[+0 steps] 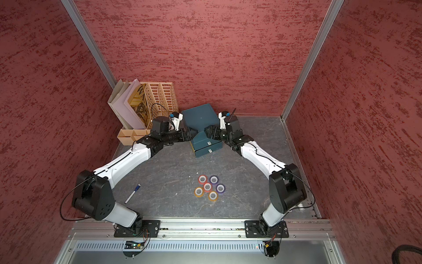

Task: Place the transparent tape into the drawer according to color
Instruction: Move the storage box to the center of the board, then open the drawer in the storage box.

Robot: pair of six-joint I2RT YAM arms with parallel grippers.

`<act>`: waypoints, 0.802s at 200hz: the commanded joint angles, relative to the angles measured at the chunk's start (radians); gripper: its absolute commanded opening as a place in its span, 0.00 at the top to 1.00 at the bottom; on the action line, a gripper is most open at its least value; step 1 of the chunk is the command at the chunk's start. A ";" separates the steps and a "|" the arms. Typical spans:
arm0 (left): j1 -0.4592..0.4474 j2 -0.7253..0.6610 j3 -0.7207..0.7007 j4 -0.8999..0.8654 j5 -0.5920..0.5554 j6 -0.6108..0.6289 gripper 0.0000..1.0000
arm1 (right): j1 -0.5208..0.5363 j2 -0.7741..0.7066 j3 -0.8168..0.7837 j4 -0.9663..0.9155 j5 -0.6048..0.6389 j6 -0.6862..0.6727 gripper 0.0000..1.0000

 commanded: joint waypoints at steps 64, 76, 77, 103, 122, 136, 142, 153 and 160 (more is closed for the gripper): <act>0.008 0.060 0.061 0.010 -0.012 0.016 0.06 | 0.008 -0.184 -0.247 0.182 0.020 0.206 0.27; 0.009 0.072 0.068 0.010 -0.012 0.013 0.07 | 0.009 -0.171 -0.254 0.216 0.012 0.233 0.27; 0.009 0.072 0.069 0.010 -0.012 0.013 0.07 | 0.009 -0.171 -0.254 0.219 0.011 0.235 0.27; 0.014 0.082 0.074 0.009 -0.016 0.014 0.10 | 0.013 -0.095 -0.260 0.322 -0.022 0.315 0.31; 0.024 0.087 0.074 0.004 -0.019 0.020 0.12 | 0.017 -0.052 -0.259 0.390 -0.030 0.371 0.36; 0.035 0.092 0.075 0.005 -0.017 0.022 0.13 | 0.019 -0.027 -0.256 0.426 -0.032 0.403 0.39; 0.040 0.096 0.077 0.007 -0.012 0.023 0.14 | 0.021 -0.017 -0.254 0.436 -0.032 0.415 0.41; 0.049 0.104 0.089 0.003 -0.007 0.033 0.15 | 0.024 -0.003 -0.255 0.458 -0.032 0.436 0.44; 0.054 0.111 0.098 -0.002 -0.004 0.040 0.16 | 0.025 0.003 -0.258 0.473 -0.031 0.446 0.46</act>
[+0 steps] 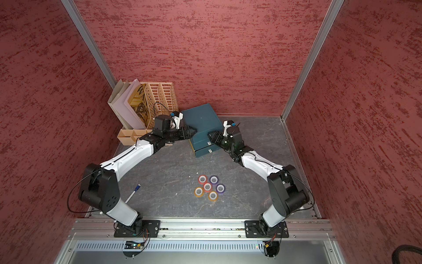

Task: Place the transparent tape into the drawer according to color
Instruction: Open the drawer in the storage box.

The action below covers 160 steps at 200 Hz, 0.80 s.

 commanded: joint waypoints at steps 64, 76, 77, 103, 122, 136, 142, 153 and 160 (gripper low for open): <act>0.061 0.095 0.125 -0.020 0.048 0.061 0.18 | 0.021 0.068 0.002 0.168 -0.004 0.129 0.60; 0.064 0.106 0.133 -0.020 0.055 0.061 0.19 | 0.022 0.076 0.002 0.175 0.002 0.133 0.62; 0.064 0.106 0.134 -0.020 0.056 0.061 0.19 | 0.022 0.076 0.002 0.176 0.002 0.133 0.62; 0.066 0.124 0.146 -0.018 0.062 0.064 0.20 | 0.023 0.093 0.011 0.185 0.000 0.141 0.69; 0.067 0.132 0.155 -0.019 0.065 0.064 0.21 | 0.023 0.099 0.013 0.190 0.006 0.148 0.78; 0.067 0.130 0.154 -0.016 0.066 0.061 0.22 | 0.025 0.097 0.009 0.194 0.009 0.149 0.84; 0.067 0.128 0.151 -0.014 0.067 0.061 0.22 | 0.025 0.095 0.005 0.197 0.011 0.151 0.87; 0.067 0.122 0.146 -0.012 0.066 0.064 0.22 | 0.027 0.090 -0.002 0.197 0.016 0.151 0.93; 0.067 0.121 0.144 -0.014 0.065 0.066 0.23 | 0.028 0.085 -0.007 0.199 0.020 0.153 0.98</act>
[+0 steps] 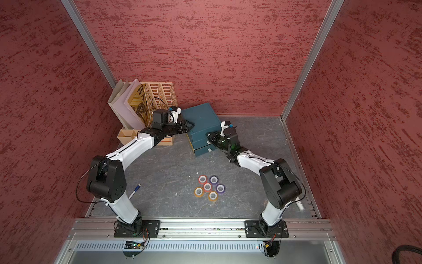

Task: Place the transparent tape into the drawer according to color
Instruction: Open the drawer in the storage box.

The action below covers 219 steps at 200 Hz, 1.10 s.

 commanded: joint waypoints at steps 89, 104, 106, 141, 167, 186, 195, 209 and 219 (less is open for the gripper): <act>0.006 0.007 0.025 -0.003 0.007 0.030 0.23 | 0.041 -0.133 -0.129 0.005 0.081 0.001 1.00; 0.007 0.008 0.027 -0.004 0.006 0.032 0.23 | 0.048 -0.164 -0.150 -0.005 0.095 0.001 1.00; 0.006 0.009 0.028 -0.003 0.004 0.032 0.23 | 0.049 -0.168 -0.153 -0.006 0.096 0.001 1.00; 0.006 0.019 0.039 -0.006 0.000 0.037 0.23 | 0.074 -0.234 -0.209 -0.043 0.133 0.003 1.00; 0.010 0.043 0.070 -0.021 -0.004 0.056 0.23 | 0.092 -0.301 -0.248 -0.062 0.154 0.005 1.00; 0.016 0.061 0.092 -0.024 0.000 0.060 0.24 | 0.103 -0.324 -0.266 -0.076 0.165 0.007 1.00; 0.017 0.070 0.103 -0.024 -0.001 0.062 0.24 | 0.108 -0.333 -0.273 -0.078 0.168 0.008 1.00; 0.019 0.085 0.122 -0.029 0.000 0.068 0.24 | 0.114 -0.341 -0.279 -0.083 0.173 0.010 1.00; 0.020 0.097 0.136 -0.032 -0.001 0.071 0.24 | 0.120 -0.345 -0.281 -0.084 0.179 0.011 1.00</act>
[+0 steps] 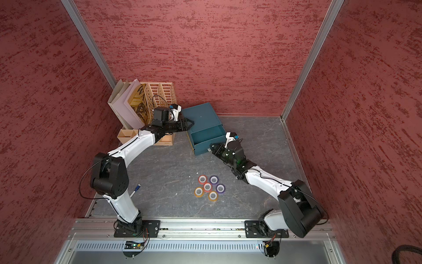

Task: Place the transparent tape into the drawer according to color
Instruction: Open the drawer in the storage box, then pick up the tape at the center of the board.

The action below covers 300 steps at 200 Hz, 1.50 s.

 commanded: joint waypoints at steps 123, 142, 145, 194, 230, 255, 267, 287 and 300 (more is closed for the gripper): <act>0.014 0.102 0.095 0.035 0.001 0.026 0.21 | 0.077 -0.059 -0.021 -0.045 0.109 0.007 0.88; 0.014 0.084 0.075 0.051 0.000 0.024 0.19 | 0.080 -0.074 -0.017 -0.065 0.125 -0.015 0.62; 0.014 0.079 0.070 0.053 0.001 0.023 0.18 | 0.081 -0.078 -0.015 -0.072 0.128 -0.019 0.58; 0.014 -0.016 0.000 0.089 -0.004 0.022 0.00 | 0.090 -0.164 0.031 -0.240 0.148 -0.106 0.05; 0.014 -0.099 -0.049 0.095 -0.008 0.018 0.00 | 0.094 -0.231 0.041 -0.375 0.149 -0.141 0.01; 0.014 -0.176 -0.110 0.089 -0.006 0.016 0.00 | 0.097 -0.290 0.059 -0.534 0.149 -0.203 0.02; 0.014 -0.210 -0.140 0.078 0.003 0.015 0.00 | 0.100 -0.312 0.079 -0.636 0.144 -0.246 0.02; 0.011 -0.271 -0.201 0.049 0.014 0.017 0.00 | 0.102 -0.345 0.125 -0.814 0.132 -0.337 0.02; 0.009 -0.316 -0.252 0.035 0.015 0.013 0.00 | 0.102 -0.362 0.157 -0.929 0.117 -0.383 0.01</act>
